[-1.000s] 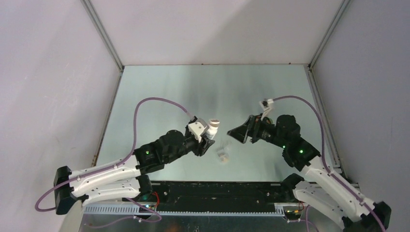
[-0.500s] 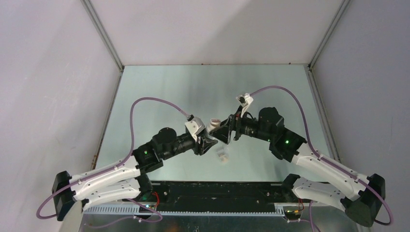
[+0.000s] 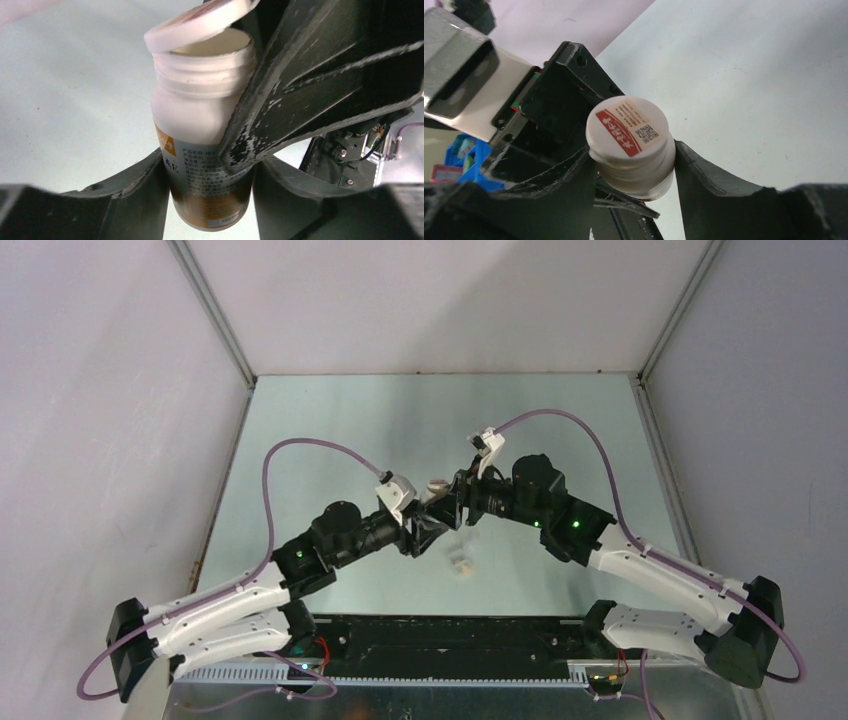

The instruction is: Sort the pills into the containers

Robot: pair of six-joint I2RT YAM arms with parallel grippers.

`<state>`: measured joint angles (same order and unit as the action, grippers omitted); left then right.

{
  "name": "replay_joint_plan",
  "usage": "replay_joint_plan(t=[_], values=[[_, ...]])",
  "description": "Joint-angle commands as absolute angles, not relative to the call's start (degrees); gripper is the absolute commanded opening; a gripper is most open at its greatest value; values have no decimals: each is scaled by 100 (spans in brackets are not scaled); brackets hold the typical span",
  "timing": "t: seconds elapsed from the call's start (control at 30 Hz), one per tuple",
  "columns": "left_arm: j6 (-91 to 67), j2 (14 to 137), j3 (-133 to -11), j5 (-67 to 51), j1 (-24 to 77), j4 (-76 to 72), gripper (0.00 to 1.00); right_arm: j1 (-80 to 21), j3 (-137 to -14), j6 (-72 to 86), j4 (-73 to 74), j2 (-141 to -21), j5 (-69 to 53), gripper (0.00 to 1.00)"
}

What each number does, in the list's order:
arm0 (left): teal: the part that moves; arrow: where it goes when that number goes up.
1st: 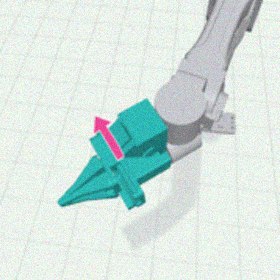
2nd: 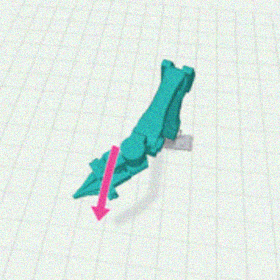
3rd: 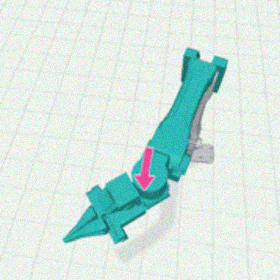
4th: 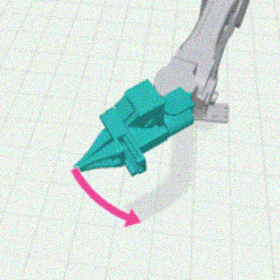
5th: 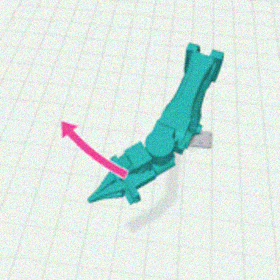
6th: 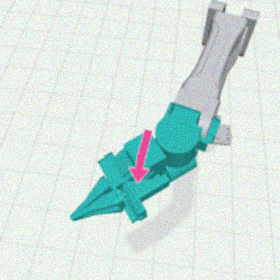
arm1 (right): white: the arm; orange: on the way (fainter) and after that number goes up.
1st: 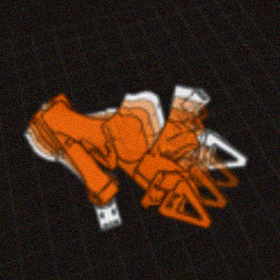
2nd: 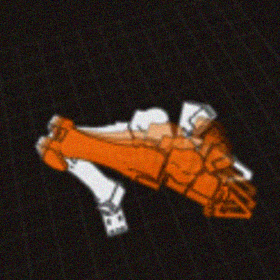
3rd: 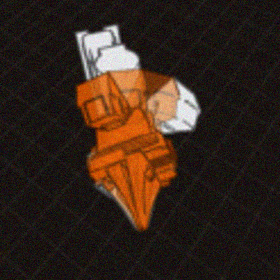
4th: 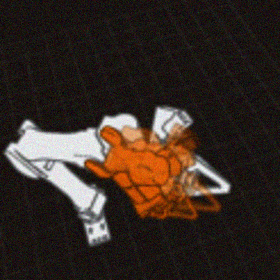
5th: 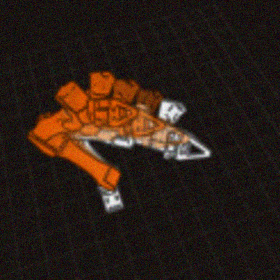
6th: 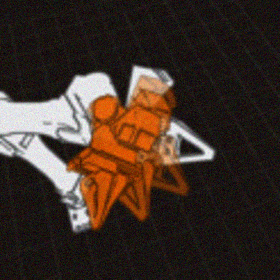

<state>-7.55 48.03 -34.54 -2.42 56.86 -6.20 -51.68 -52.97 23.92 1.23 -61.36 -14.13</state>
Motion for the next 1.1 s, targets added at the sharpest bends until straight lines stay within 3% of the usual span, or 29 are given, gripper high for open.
replay_joint_plan(t=[0.0,0.07,0.3,0.47,0.77,0.97,1.07], values=[[-980,4580,-3344,287,5676,-1126,81,-5238,-5519,2223,-26,-6325,-799,33],[-1056,4550,-3285,645,5653,-1013,97,-5246,-5519,2137,-219,-6399,-479,33],[-2190,4095,-2817,1681,5346,-214,99,-5261,-5409,1326,-840,-6920,940,34],[-3365,3300,-2547,2242,5100,530,99,-5294,-4897,855,-2077,-7560,628,37],[-4585,3053,-2667,1677,4216,1255,81,-5721,-4667,677,-3079,-8942,264,38],[-4790,3412,-2667,1052,3773,1068,74,-5888,-4473,756,-3477,-9376,277,39],[-4895,3504,-2633,890,3651,948,72,-5937,-4424,709,-3554,-9552,264,44]])
